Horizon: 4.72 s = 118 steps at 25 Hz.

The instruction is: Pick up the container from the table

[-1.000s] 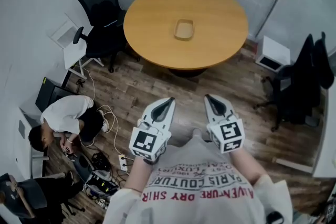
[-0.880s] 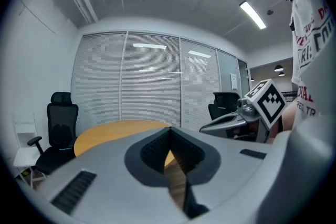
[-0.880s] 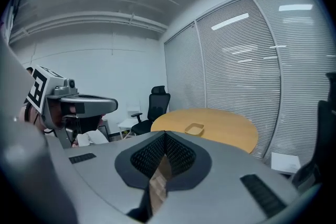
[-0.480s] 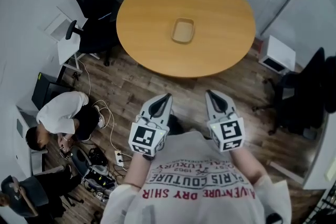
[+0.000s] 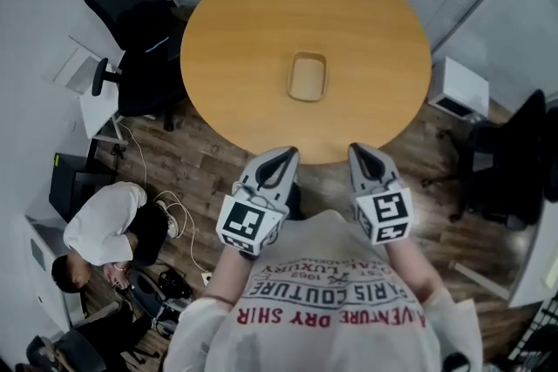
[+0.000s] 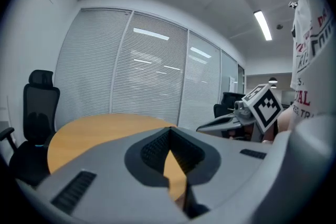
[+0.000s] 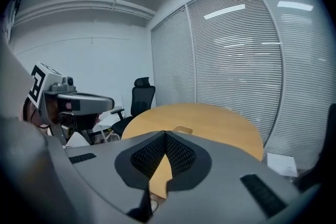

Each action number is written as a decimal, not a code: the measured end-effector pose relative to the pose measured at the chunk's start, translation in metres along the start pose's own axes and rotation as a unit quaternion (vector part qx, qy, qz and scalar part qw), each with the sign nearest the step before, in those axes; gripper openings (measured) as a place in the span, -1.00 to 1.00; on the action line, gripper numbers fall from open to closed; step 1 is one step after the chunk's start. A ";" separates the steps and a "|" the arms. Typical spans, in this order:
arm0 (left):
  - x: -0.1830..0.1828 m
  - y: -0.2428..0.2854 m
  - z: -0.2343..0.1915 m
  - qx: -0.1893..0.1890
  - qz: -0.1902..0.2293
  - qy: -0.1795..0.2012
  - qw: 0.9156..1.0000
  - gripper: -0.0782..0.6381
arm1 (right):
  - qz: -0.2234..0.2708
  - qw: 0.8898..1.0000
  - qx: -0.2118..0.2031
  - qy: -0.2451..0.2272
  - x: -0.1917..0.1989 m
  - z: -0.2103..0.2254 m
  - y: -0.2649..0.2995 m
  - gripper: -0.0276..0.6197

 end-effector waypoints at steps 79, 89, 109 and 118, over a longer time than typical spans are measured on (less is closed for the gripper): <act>0.053 0.191 -0.208 0.042 -0.089 -0.069 0.993 -0.78 | -0.299 0.916 0.138 0.231 0.090 0.134 0.298 -0.91; 0.022 0.181 -0.210 -0.001 -0.067 -0.055 0.996 -0.78 | -0.196 0.954 0.116 0.197 -0.002 0.140 0.268 -0.91; -0.086 0.140 -0.193 -0.057 0.048 0.007 0.997 -0.78 | 0.140 0.988 0.057 0.040 -0.170 0.107 0.164 -0.91; -0.110 0.138 -0.184 -0.066 0.072 0.031 0.995 -0.78 | 0.209 0.976 0.056 -0.037 -0.192 0.097 0.140 -0.91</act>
Point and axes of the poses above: the fingertips, and each gripper's own axes: y forward along the fingers, z to its right, x out of its underside, the point moved 1 cm from there along -y, backward along the fingers, and after that the axes turned 4 degrees about z, right-handed, at the moved point
